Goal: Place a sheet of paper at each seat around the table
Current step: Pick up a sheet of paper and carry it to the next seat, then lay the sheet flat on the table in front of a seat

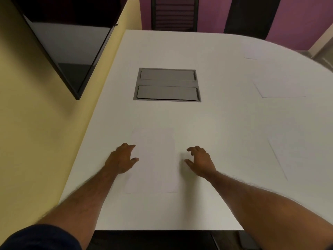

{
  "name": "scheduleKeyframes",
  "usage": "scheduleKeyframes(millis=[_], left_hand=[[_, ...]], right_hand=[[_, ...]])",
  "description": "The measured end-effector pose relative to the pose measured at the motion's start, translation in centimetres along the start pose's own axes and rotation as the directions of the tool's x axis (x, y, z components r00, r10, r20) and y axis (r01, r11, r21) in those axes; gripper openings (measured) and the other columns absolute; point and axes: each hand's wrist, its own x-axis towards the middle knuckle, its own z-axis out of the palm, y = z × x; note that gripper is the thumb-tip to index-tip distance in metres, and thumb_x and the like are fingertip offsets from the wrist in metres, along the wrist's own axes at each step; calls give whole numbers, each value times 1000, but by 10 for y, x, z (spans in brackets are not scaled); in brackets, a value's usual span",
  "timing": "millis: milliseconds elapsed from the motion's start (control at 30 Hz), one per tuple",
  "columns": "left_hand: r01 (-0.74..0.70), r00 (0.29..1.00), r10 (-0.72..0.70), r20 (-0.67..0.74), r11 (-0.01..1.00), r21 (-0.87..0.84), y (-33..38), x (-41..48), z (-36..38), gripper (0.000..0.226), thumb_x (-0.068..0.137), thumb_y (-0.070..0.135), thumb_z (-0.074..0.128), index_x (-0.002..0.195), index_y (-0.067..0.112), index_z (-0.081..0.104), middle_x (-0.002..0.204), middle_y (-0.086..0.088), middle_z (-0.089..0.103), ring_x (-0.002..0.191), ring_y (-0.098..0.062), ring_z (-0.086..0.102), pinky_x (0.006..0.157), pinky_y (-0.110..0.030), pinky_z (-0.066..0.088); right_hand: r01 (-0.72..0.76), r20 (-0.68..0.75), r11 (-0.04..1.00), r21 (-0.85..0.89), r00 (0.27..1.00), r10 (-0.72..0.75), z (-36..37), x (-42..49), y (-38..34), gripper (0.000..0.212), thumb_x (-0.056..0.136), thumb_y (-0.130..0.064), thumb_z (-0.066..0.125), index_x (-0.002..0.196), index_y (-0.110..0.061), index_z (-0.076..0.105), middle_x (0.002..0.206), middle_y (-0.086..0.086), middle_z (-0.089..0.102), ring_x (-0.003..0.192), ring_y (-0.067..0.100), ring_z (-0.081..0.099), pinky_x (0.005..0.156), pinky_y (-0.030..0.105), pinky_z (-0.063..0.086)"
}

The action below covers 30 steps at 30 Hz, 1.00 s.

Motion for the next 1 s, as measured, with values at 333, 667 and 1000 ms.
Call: scheduleKeyframes(millis=[333, 667, 1000], left_hand=[[-125, 984, 154, -86, 952, 278, 61, -18, -33, 80, 90, 65, 45, 153, 20, 24, 162, -5, 20, 149, -19, 17, 119, -40, 18], [-132, 951, 226, -211, 914, 384, 141, -71, -34, 120, 57, 95, -10, 153, 24, -13, 160, -5, -22, 149, -21, -18, 118, -51, -12], [-60, 938, 199, -284, 899, 434, 263, -129, -11, 120, 56, 94, -12, 154, 24, -7, 162, -5, -18, 150, -22, -14, 119, -54, -7]], right_hand=[[190, 37, 913, -362, 981, -190, -98, -38, 53, 87, 87, -65, 51, 154, -19, 21, 163, 9, 14, 150, 28, 11, 121, 44, 2], [68, -85, 896, -440, 989, -117, -179, -93, 104, 112, 69, -93, 28, 156, -29, -3, 163, 5, -17, 150, 26, -16, 119, 53, -11], [119, -71, 893, -434, 984, -166, -220, -153, 204, 117, 63, -97, 20, 154, -30, -9, 162, 5, -21, 149, 27, -20, 117, 58, -12]])
